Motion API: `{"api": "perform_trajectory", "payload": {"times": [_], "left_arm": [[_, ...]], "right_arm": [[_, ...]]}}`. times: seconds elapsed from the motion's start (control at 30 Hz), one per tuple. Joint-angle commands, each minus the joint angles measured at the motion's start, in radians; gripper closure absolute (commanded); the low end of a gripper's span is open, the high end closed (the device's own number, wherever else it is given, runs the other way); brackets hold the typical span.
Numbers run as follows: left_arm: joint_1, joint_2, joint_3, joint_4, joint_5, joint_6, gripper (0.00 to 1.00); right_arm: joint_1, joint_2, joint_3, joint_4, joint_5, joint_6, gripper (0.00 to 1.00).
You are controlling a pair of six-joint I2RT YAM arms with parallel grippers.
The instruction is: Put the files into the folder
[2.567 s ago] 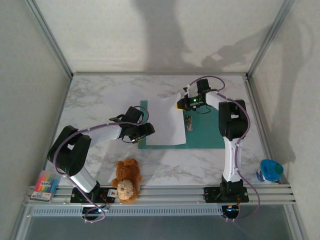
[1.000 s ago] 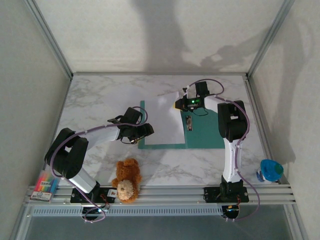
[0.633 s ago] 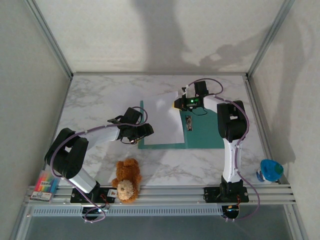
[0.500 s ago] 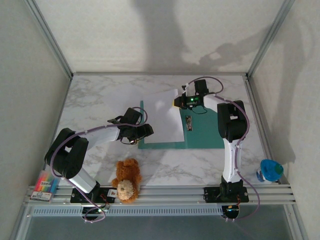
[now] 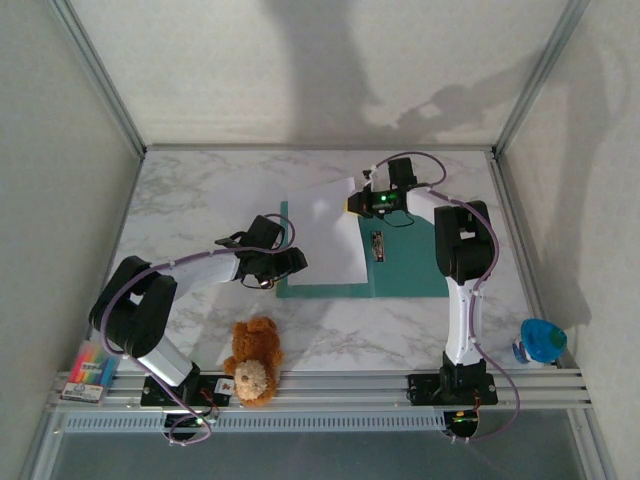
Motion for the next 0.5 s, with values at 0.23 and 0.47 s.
{"api": "perform_trajectory", "payload": {"times": [0.23,0.47], "left_arm": [[-0.008,-0.022,-0.008,-0.010,-0.015,-0.011,0.24],[-0.007,-0.027,-0.010,-0.015,-0.018,-0.007,0.24]], "right_arm": [[0.024,-0.044,-0.063,0.042,-0.023,0.014,1.00],[0.036,-0.046,-0.083,0.064,-0.033,0.006,1.00]]}}
